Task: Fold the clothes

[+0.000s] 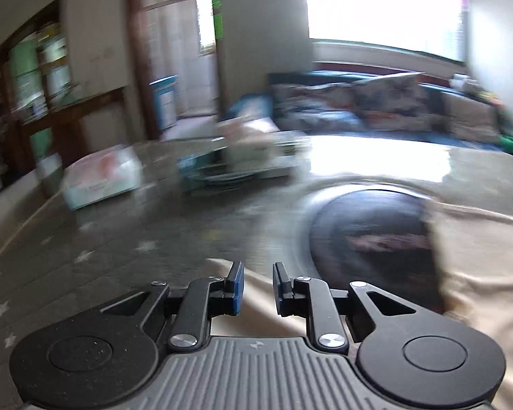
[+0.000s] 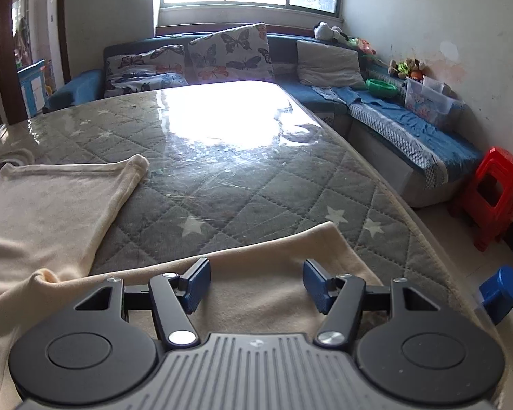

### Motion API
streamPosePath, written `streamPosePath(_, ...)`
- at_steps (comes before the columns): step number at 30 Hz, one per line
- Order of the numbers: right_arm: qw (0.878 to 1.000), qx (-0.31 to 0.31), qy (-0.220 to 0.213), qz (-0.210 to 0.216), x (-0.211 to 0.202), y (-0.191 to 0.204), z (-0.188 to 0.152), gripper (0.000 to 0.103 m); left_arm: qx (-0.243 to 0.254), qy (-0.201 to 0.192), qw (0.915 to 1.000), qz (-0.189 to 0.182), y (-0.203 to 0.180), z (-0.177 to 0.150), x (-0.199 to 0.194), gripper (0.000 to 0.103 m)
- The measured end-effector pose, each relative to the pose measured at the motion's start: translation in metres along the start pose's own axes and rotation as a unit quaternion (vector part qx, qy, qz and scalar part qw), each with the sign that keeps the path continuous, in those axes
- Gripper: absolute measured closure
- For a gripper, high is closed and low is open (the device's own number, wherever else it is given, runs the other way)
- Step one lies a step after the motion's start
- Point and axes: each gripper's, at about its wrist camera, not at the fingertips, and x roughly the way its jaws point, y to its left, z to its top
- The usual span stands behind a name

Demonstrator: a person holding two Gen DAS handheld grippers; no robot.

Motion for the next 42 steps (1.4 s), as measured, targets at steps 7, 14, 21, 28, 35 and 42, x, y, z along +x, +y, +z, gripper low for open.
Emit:
streamPosePath(7, 0.998, -0.035, 0.012, 0.056, -0.012, 0.022, -0.009, 0.042, 0.074, -0.004, 0.9799, -0.185, -0.08, -0.014, -0.037, 0.083)
streamPosePath(14, 0.997, -0.036, 0.03, 0.068, -0.014, 0.006, -0.02, 0.041, 0.142, 0.023, 0.9478, -0.284, -0.14, -0.041, -0.04, 0.081)
streamPosePath(21, 0.994, -0.048, 0.063, 0.07, -0.024, -0.015, -0.025, 0.04, 0.183, 0.035, 0.9229, -0.337, -0.163, -0.068, -0.063, 0.086)
streamPosePath(28, 0.994, -0.058, 0.055, 0.077, -0.03, -0.009, 0.0, 0.048, 0.191, 0.028, 0.9109, -0.365, -0.174, -0.046, -0.061, 0.083)
streamPosePath(35, 0.989, -0.041, 0.037, 0.138, 0.013, 0.022, 0.056, 0.067, 0.2, 0.049, 0.8924, -0.401, -0.203, -0.047, -0.051, 0.083)
streamPosePath(42, 0.984, -0.034, 0.065, 0.16, 0.078, 0.054, 0.095, 0.082, 0.2, 0.069, 0.8773, -0.431, -0.213, -0.06, -0.049, 0.076)
